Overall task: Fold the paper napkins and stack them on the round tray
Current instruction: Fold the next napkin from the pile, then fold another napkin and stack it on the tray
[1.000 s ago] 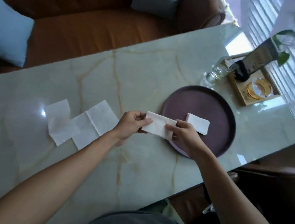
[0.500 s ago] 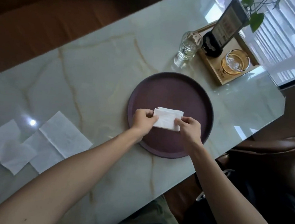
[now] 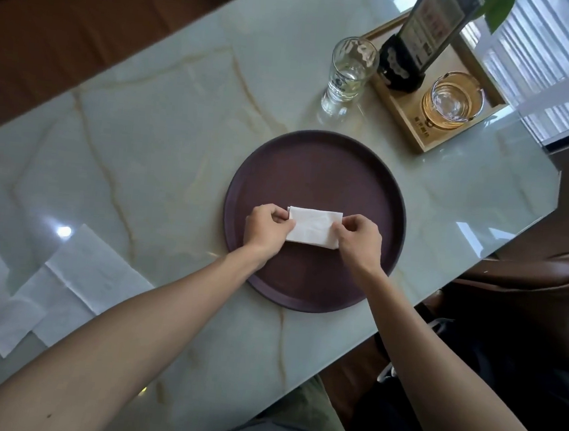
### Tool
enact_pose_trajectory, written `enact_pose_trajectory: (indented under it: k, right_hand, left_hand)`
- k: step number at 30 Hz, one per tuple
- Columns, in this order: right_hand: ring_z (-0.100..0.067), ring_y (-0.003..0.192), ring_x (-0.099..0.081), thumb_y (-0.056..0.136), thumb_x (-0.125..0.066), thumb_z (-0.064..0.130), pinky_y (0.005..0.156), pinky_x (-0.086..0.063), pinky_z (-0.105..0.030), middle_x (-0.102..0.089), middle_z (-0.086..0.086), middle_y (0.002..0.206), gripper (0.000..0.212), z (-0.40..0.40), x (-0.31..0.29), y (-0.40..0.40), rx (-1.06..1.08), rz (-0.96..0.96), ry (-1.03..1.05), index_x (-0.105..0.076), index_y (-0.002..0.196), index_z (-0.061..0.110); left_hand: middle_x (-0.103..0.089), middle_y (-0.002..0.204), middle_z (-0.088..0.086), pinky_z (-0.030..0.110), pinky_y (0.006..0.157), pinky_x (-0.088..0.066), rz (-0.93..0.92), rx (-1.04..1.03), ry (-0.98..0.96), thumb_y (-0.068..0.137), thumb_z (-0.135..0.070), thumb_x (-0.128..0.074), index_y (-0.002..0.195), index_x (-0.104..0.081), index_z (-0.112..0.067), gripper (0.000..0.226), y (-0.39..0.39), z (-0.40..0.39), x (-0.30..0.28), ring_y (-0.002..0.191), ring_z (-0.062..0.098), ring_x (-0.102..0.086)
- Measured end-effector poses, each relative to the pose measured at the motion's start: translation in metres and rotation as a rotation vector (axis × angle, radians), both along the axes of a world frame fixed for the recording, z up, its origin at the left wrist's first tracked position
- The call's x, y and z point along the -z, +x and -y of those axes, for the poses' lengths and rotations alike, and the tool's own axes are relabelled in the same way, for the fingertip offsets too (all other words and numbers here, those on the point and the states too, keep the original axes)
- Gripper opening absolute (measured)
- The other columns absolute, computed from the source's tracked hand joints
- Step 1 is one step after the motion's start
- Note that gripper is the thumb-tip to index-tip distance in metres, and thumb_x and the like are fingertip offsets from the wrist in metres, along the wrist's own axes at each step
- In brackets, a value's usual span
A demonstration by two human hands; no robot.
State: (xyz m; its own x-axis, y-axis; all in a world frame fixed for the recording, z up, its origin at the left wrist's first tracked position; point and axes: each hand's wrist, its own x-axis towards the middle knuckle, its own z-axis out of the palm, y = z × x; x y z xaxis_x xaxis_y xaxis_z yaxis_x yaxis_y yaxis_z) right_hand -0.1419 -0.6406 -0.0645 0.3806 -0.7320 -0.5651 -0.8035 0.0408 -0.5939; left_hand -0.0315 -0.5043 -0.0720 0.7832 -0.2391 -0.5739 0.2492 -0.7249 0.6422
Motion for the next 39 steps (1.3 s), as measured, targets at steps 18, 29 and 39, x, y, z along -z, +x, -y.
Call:
enact_pose_trajectory:
  k: [18,29,39]
  right_hand:
    - [-0.024,0.092,-0.070,0.092,-0.064,0.030,0.081,-0.055,-0.040,-0.073,-0.003,0.097,0.016,0.007,-0.040,0.034,0.033,0.025,-0.105,-0.069,0.100,0.017]
    - [-0.020,0.068,-0.063,0.088,-0.073,0.022,0.069,-0.050,-0.035,-0.070,-0.006,0.073,0.011,-0.148,-0.101,0.151,-0.673,0.158,0.050,-0.069,0.079,0.017]
    - [-0.028,0.117,-0.060,0.089,-0.078,0.028,0.087,-0.043,-0.030,-0.060,-0.011,0.131,0.057,-0.346,-0.063,0.162,-1.056,-0.059,0.076,-0.055,0.136,0.006]
  left_hand:
    - [-0.065,0.069,-0.006,0.018,0.062,-0.048,-0.032,0.001,-0.065,0.077,-0.003,-0.082,0.090,-0.071,-0.012,0.019,0.026,-0.059,-0.022,0.065,0.007,-0.060]
    - [-0.069,0.080,0.004,0.023,0.061,-0.048,-0.096,-0.422,-0.173,0.090,-0.011,-0.072,0.096,-0.069,-0.013,0.007,0.056,-0.277,-0.078,0.065,0.011,-0.065]
    - [-0.067,0.091,0.009,0.030,0.072,-0.044,-0.133,-0.816,-0.140,0.083,-0.015,-0.077,0.109,-0.068,-0.009,0.028,0.012,-0.445,-0.059,0.078,0.022,-0.057]
